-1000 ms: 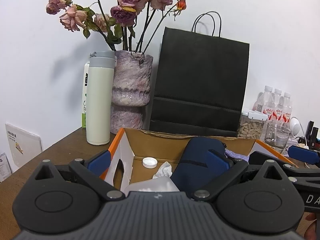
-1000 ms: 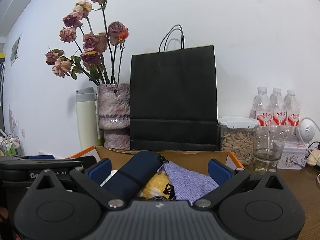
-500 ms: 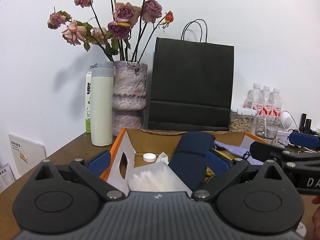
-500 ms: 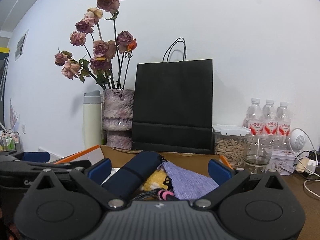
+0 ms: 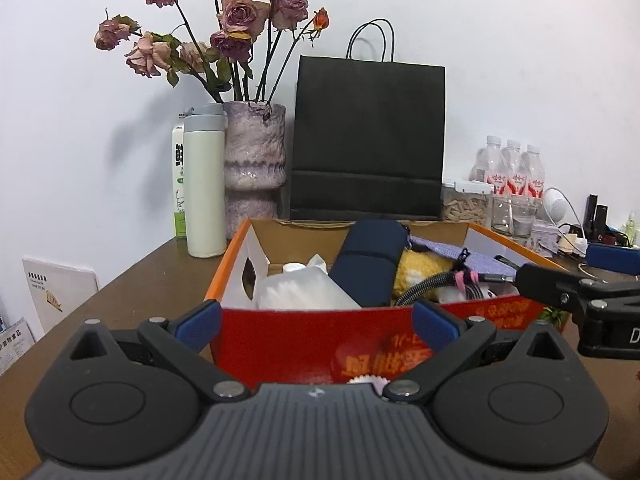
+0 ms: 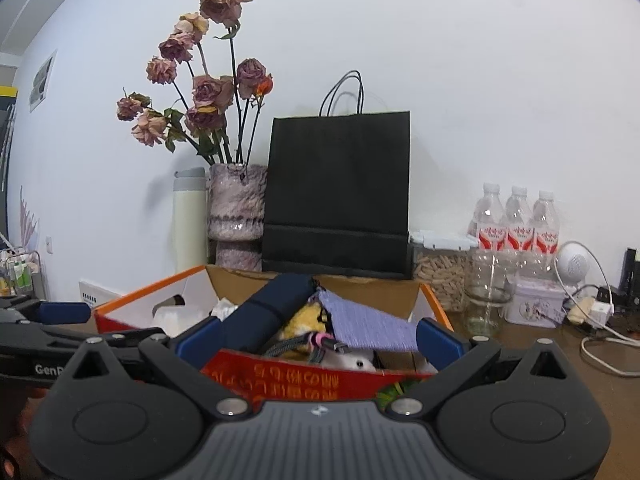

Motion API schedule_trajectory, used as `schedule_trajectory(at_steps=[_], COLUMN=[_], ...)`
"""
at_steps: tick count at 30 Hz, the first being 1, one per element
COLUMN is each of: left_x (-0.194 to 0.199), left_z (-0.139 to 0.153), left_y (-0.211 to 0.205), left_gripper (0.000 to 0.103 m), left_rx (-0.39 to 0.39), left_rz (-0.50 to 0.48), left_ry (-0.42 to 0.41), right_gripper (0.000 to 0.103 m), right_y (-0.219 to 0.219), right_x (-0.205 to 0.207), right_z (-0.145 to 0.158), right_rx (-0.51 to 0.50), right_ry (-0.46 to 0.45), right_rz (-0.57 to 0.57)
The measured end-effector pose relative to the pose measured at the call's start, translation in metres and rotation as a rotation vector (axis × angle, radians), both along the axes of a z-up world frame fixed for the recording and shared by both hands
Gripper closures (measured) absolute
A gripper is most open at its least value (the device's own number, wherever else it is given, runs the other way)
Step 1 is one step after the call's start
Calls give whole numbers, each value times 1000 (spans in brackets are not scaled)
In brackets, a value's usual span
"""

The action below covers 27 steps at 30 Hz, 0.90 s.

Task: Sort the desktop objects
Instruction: 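Move the left gripper to the red rose while the right gripper reaches the round white device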

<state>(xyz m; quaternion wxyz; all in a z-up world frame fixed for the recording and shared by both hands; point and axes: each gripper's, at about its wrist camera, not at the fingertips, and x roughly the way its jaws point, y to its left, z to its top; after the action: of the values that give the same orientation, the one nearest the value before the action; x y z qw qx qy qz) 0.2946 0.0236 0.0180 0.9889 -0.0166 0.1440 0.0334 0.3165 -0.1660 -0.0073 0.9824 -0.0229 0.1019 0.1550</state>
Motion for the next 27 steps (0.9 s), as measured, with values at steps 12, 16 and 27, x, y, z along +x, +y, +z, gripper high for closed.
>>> schedule_trajectory(at_steps=[12,16,27], left_x=[-30,-38,-55], left_z=[0,0,0], left_y=[-12,-20,-27], left_gripper=[0,0,0], left_rx=[48,80,87], left_rz=[3,-11,-17], left_ry=[2,-2,17], right_gripper=[0,0,0], right_y=[-11,-12,-20], right_x=[-27,-33,-51], right_z=[-7,-10,-14], right_rx=[-29,-44,-34], right_ry=[63,85,136], right_rz=[5,12,4])
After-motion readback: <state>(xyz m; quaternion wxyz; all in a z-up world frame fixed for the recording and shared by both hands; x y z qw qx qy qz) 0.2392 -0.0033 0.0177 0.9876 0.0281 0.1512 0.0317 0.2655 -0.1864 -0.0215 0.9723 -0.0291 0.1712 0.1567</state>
